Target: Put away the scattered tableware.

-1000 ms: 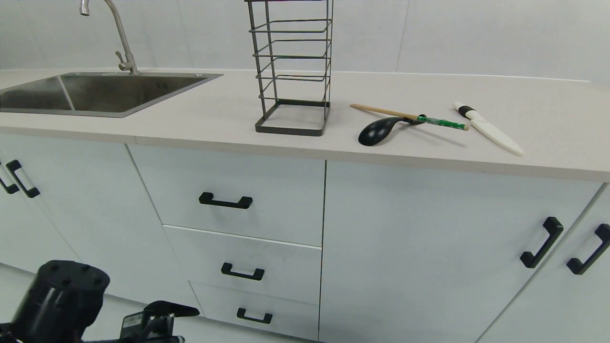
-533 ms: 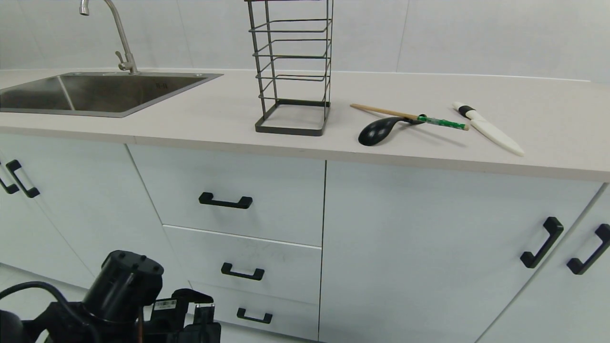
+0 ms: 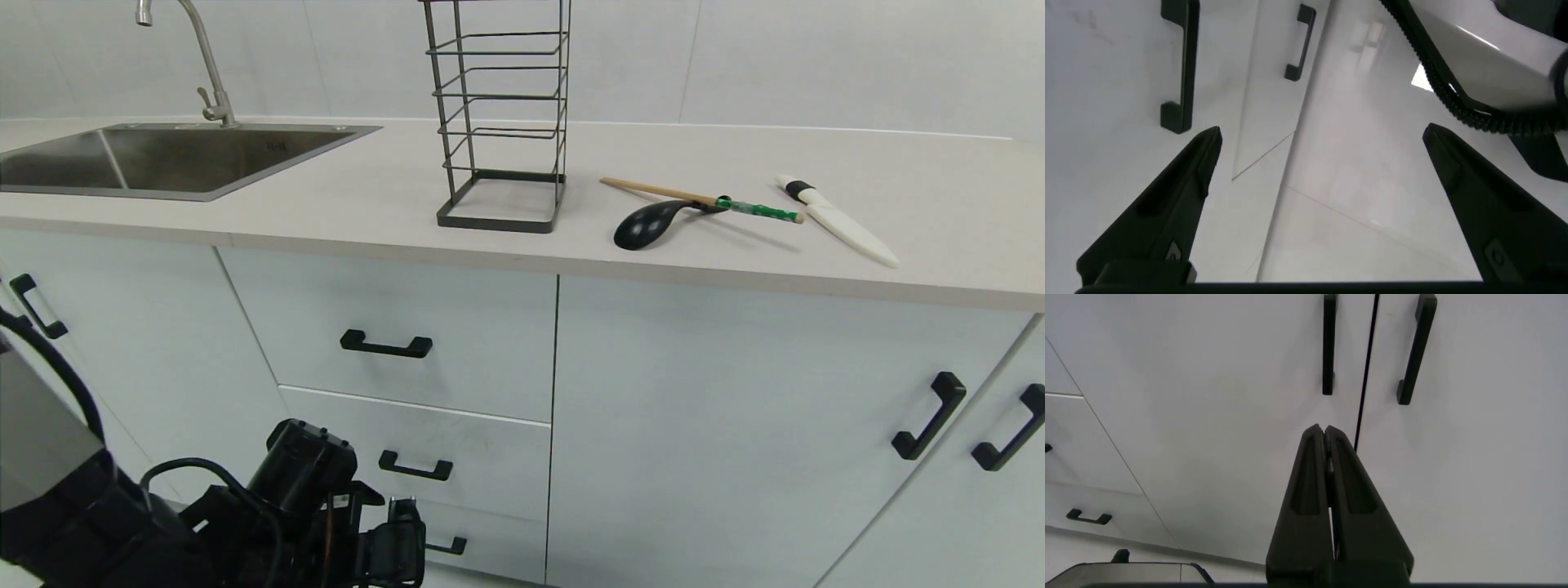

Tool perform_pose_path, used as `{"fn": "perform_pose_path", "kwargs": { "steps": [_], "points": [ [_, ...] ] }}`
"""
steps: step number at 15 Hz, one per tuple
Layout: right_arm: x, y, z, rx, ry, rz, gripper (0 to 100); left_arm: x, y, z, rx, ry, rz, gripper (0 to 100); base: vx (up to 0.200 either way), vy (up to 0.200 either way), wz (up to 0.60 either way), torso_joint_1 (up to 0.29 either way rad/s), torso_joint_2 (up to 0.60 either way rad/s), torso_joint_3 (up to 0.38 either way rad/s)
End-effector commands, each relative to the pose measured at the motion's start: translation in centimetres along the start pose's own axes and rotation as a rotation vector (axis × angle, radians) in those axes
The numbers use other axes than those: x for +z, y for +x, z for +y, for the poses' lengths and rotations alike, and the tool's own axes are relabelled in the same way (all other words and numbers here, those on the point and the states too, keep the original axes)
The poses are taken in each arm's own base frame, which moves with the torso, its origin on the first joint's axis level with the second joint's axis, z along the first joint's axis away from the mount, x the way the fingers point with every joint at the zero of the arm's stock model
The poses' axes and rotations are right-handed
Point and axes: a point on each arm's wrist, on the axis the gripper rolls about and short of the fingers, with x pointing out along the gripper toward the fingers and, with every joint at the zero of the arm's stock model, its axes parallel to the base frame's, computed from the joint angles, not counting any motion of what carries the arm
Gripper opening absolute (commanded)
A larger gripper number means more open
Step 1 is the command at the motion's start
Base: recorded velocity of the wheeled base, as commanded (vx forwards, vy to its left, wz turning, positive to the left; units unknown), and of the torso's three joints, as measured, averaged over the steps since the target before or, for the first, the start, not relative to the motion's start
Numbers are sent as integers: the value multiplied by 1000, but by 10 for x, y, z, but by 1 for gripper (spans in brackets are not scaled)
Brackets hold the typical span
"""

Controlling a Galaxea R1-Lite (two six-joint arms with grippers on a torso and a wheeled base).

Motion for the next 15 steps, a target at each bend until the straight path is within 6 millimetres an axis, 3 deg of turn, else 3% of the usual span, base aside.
{"fn": "perform_pose_path", "kwargs": {
  "steps": [1, 6, 10, 15],
  "points": [
    [0, 0, 0, 0, 0, 2, 0, 1, 19, 4, -25, -2, 17, 100, 0, 0, 0, 0, 0, 0],
    [0, 0, 0, 0, 0, 2, 0, 6, 42, 20, 15, -4, -11, 100, 0, 0, 0, 0, 0, 0],
    [0, 0, 0, 0, 0, 0, 0, -3, 68, 40, 4, 79, -60, 100, 0, 0, 0, 0, 0, 0],
    [0, 0, 0, 0, 0, 0, 0, -9, 84, 46, 34, 73, -60, 100, 0, 0, 0, 0, 0, 0]
  ]
}}
